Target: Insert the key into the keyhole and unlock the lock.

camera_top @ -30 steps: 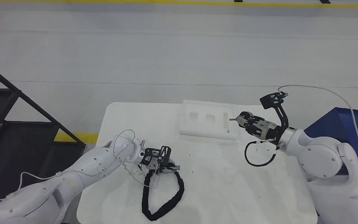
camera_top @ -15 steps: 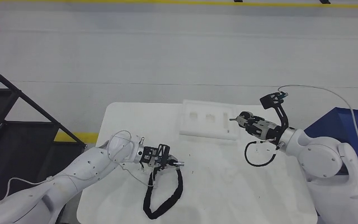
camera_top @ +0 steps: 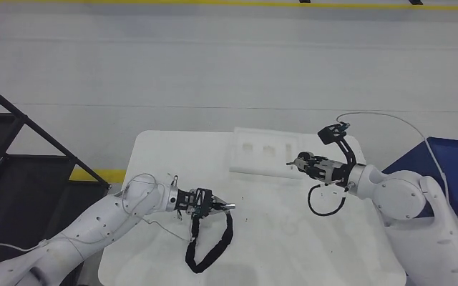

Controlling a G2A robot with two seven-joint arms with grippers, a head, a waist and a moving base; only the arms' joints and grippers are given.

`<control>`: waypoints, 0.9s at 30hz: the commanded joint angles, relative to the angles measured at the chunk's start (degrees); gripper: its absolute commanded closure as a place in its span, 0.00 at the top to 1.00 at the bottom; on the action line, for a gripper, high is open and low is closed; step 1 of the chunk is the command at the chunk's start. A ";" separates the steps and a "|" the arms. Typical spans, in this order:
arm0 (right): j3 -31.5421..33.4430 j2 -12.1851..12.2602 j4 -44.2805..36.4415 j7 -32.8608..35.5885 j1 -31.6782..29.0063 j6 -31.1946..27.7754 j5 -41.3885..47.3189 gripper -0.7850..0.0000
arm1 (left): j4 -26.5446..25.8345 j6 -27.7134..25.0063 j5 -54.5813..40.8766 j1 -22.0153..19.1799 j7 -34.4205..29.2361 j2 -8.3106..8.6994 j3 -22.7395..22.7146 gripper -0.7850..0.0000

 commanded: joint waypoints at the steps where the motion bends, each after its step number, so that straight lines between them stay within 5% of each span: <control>1: -0.47 0.01 0.17 0.26 0.39 0.14 -0.19 0.00 | 0.49 0.35 -0.58 0.76 -2.38 -0.05 -0.35 0.00; 19: -2.82 0.21 1.40 1.64 2.13 0.87 -0.95 0.00 | 6.67 0.55 -0.60 0.29 -4.60 -3.40 0.12 0.00; 27: -3.71 0.24 2.95 3.03 3.05 1.69 0.67 0.00 | 4.63 1.13 -0.79 0.52 1.24 -3.55 -1.63 0.00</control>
